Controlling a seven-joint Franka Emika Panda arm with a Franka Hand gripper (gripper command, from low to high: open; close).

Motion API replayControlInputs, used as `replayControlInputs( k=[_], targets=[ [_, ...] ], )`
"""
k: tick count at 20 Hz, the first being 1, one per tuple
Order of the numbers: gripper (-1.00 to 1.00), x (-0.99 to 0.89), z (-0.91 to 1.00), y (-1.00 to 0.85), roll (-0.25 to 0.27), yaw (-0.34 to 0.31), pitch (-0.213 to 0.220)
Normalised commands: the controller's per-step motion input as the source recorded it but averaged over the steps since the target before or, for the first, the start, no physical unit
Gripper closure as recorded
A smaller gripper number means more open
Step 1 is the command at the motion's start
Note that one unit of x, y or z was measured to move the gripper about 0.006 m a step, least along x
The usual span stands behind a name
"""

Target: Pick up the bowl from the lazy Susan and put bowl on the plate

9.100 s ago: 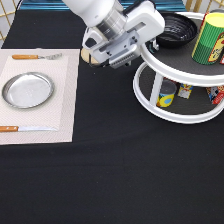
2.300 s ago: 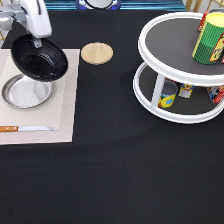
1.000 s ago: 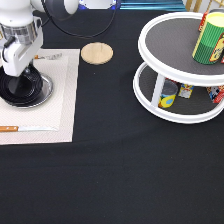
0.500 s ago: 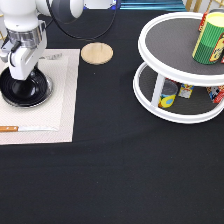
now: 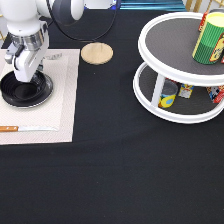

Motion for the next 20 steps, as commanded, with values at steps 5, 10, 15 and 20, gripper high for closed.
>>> replayControlInputs(
  k=[5, 10, 15, 20],
  targets=[
    [-1.00, 0.21, 0.69, 0.04, 0.000, -0.037, 0.241],
    [-1.00, 0.38, 1.00, 0.20, -0.046, 0.001, 0.152],
    [-1.00, 0.38, 1.00, 0.32, -0.118, 0.015, 0.070],
    [-1.00, 0.11, 0.33, 0.10, -0.085, 0.015, 0.015]
  ],
)
